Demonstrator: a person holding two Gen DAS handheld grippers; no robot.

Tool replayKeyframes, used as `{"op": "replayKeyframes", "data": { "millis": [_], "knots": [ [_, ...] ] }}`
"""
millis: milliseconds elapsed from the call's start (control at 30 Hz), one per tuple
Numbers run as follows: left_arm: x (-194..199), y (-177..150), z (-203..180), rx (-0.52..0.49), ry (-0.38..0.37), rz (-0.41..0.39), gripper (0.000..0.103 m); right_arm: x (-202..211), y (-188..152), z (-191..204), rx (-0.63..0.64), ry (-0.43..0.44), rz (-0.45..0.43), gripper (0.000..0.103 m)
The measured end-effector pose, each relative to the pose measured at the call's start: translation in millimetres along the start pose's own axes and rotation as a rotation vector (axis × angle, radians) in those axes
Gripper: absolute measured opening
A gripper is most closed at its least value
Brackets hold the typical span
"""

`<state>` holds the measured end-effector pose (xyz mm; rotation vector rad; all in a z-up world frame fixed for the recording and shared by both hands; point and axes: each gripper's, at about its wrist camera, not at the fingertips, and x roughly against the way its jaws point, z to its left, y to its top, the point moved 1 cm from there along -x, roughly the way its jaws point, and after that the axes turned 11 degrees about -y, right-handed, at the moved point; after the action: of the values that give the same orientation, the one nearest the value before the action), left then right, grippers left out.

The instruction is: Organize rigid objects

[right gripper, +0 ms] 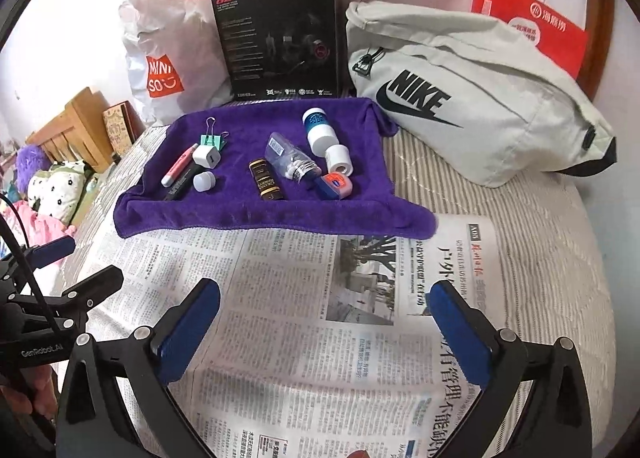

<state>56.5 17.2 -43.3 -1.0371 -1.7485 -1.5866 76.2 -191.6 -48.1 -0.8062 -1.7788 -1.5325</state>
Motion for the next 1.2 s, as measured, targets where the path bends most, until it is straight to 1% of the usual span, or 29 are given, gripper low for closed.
{"op": "replayKeyframes", "data": {
  "millis": [133,533,1200],
  "knots": [
    [2,0,4,0.004,0.009,0.002,0.100,8,1,0,0.004,-0.016,-0.017,0.103],
    [3,1,11,0.019,0.019,0.008,0.100,12,2,2,0.011,-0.030,-0.023,0.103],
    [6,4,5,0.015,0.016,-0.001,0.100,11,1,0,0.013,-0.036,-0.011,0.103]
  ]
}}
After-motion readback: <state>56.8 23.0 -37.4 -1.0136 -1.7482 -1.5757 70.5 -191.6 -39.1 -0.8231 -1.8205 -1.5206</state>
